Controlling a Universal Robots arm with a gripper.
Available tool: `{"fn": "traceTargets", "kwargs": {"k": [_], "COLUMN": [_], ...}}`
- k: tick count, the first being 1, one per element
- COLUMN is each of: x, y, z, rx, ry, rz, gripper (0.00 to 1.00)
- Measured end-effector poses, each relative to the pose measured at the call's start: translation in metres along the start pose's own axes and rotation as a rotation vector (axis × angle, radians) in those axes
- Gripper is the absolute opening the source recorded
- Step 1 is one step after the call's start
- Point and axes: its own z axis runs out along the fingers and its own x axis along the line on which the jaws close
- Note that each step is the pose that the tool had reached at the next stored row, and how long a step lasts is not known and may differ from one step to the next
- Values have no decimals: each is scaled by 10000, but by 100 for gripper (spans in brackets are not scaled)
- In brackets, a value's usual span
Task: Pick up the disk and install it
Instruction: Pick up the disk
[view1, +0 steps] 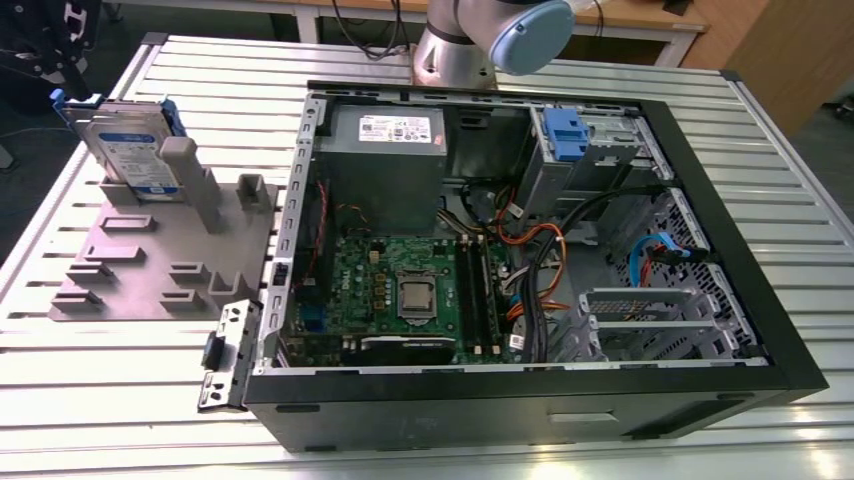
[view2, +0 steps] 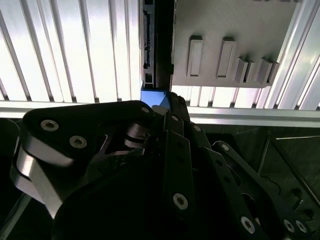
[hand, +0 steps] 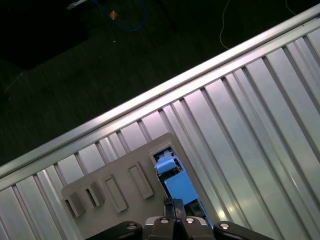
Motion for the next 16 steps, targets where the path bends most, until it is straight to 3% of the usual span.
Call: {"fn": "traceTargets", "kwargs": {"k": [7,11,16], "x": [0,2,4], "y": [0,4,4], "z": [0,1,10], "rx": [3,62,70], "ry": [-2,-33,-14], "rz": [-1,-21,-656], "gripper": [11,11,11]}}
